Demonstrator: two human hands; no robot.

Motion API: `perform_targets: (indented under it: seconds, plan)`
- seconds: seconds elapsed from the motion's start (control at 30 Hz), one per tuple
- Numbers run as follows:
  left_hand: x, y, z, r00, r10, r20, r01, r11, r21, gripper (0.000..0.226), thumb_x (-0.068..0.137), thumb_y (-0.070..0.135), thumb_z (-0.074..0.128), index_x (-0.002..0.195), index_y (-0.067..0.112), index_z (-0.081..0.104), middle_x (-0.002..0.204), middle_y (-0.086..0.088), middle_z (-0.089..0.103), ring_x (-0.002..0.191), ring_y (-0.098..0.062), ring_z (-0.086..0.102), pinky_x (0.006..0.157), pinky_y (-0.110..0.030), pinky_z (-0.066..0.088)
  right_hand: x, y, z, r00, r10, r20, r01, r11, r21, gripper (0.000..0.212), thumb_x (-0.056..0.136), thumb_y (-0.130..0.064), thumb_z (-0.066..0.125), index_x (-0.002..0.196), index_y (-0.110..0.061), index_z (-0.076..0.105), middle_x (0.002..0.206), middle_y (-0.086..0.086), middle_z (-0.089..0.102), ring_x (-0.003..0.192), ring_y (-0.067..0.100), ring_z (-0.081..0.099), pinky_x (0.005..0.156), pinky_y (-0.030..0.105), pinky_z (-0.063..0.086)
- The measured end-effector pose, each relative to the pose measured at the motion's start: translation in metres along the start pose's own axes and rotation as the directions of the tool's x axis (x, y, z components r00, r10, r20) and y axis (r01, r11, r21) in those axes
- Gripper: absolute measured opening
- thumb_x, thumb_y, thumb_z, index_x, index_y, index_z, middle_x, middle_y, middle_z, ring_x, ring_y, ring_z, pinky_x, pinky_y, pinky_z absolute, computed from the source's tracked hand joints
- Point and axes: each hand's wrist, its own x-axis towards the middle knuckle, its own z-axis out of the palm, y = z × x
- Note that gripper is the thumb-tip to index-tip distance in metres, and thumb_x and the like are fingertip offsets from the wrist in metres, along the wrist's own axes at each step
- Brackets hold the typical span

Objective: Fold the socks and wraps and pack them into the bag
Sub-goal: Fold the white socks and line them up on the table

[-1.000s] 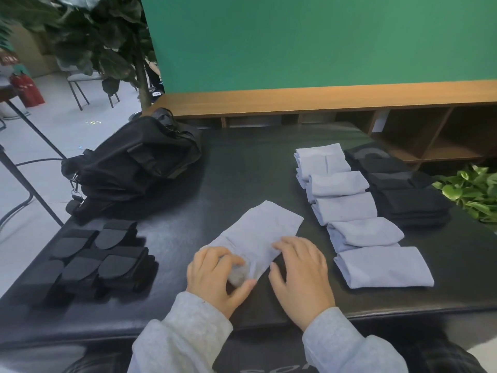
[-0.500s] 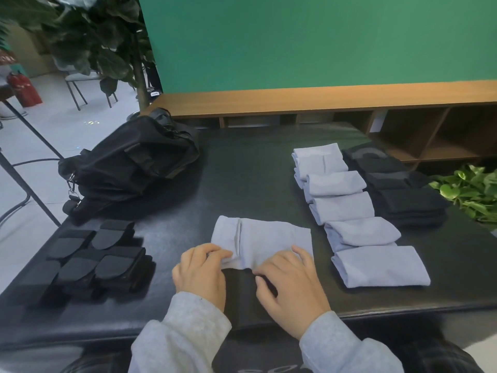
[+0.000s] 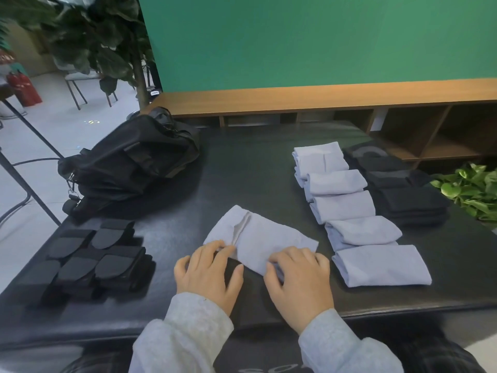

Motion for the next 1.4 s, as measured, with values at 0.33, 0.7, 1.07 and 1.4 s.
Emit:
perform_targets:
  seconds: [0.33, 0.7, 1.07, 1.4]
  plan:
    - [0.006, 0.005, -0.005, 0.974, -0.084, 0.212, 0.054, 0.988, 0.143, 0.094, 0.064, 0.065, -0.011, 0.148, 0.031, 0.011, 0.155, 0.014, 0.005, 0.142, -0.002, 0.006, 0.107, -0.035, -0.011, -0.006, 0.007, 0.003, 0.987, -0.141, -0.079, 0.158, 0.949, 0.273, 0.028, 0.086, -0.034, 0.040, 0.093, -0.026, 0.066, 0.106, -0.011, 0.064, 0.110, 0.011, 0.052, 0.101, 0.029, 0.038]
    - [-0.005, -0.006, -0.003, 0.931, 0.364, 0.038, -0.343, 0.903, -0.257, 0.052, 0.061, 0.072, 0.050, 0.103, 0.041, 0.050, 0.107, 0.018, 0.062, 0.105, -0.001, 0.051, 0.089, -0.022, 0.041, -0.002, 0.003, -0.002, 0.994, -0.055, 0.098, 0.021, 0.945, 0.327, 0.062, 0.083, -0.047, 0.018, 0.099, -0.015, 0.068, 0.119, -0.008, 0.055, 0.112, 0.007, 0.038, 0.090, 0.007, 0.023]
    - [-0.004, -0.011, 0.005, 0.959, 0.276, -0.063, -0.282, 0.905, -0.318, 0.020, 0.070, 0.045, 0.053, 0.089, 0.038, 0.053, 0.104, 0.018, 0.062, 0.116, -0.012, 0.046, 0.088, -0.047, 0.046, -0.004, 0.010, -0.011, 0.984, -0.160, 0.081, 0.085, 0.816, 0.571, 0.039, 0.072, -0.011, 0.042, 0.106, -0.018, 0.062, 0.108, -0.031, 0.045, 0.110, -0.006, 0.041, 0.091, 0.002, 0.030]
    - [-0.004, -0.011, -0.003, 0.992, 0.128, -0.003, -0.114, 0.871, -0.478, 0.027, 0.082, 0.042, 0.044, 0.088, 0.027, 0.066, 0.088, 0.019, 0.064, 0.096, -0.002, 0.055, 0.081, -0.022, 0.045, -0.001, 0.005, -0.011, 0.979, -0.150, 0.141, 0.081, 0.911, 0.405, 0.033, 0.086, -0.020, 0.057, 0.118, -0.021, 0.055, 0.109, -0.024, 0.040, 0.107, -0.005, 0.039, 0.090, 0.001, 0.025]
